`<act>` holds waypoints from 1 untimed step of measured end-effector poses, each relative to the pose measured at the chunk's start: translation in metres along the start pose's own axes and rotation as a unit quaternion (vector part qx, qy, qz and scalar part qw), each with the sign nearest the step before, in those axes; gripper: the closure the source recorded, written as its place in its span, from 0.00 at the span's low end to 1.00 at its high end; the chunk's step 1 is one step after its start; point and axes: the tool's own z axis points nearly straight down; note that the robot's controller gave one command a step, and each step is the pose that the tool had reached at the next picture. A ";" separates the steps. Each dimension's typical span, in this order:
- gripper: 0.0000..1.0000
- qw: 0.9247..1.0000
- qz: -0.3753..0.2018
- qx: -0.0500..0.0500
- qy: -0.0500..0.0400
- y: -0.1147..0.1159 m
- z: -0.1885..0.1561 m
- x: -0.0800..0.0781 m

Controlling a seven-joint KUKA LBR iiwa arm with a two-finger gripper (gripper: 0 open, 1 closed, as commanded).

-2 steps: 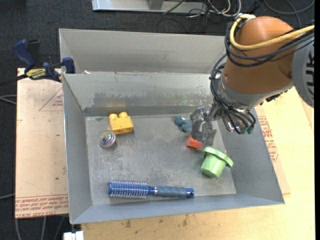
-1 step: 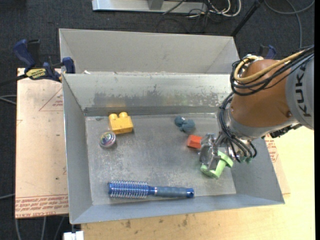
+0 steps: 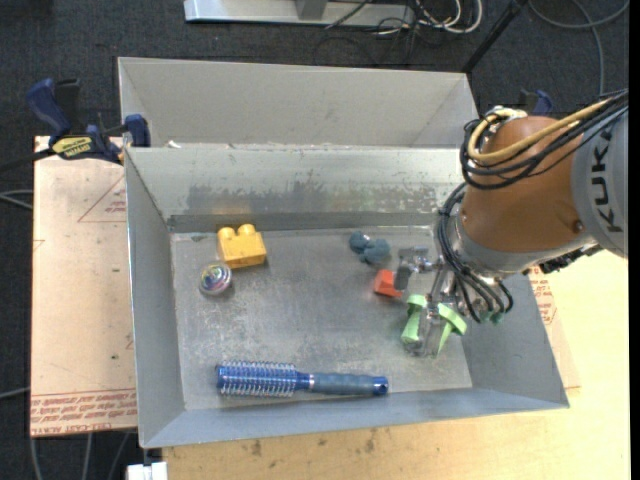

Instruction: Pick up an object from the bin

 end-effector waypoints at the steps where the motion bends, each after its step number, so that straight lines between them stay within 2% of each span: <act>1: 0.00 0.997 -0.075 0.001 -0.002 -0.072 0.066 -0.086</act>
Offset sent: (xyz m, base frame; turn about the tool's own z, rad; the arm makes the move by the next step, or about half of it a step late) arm 0.0818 -0.0728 -0.0637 -0.1559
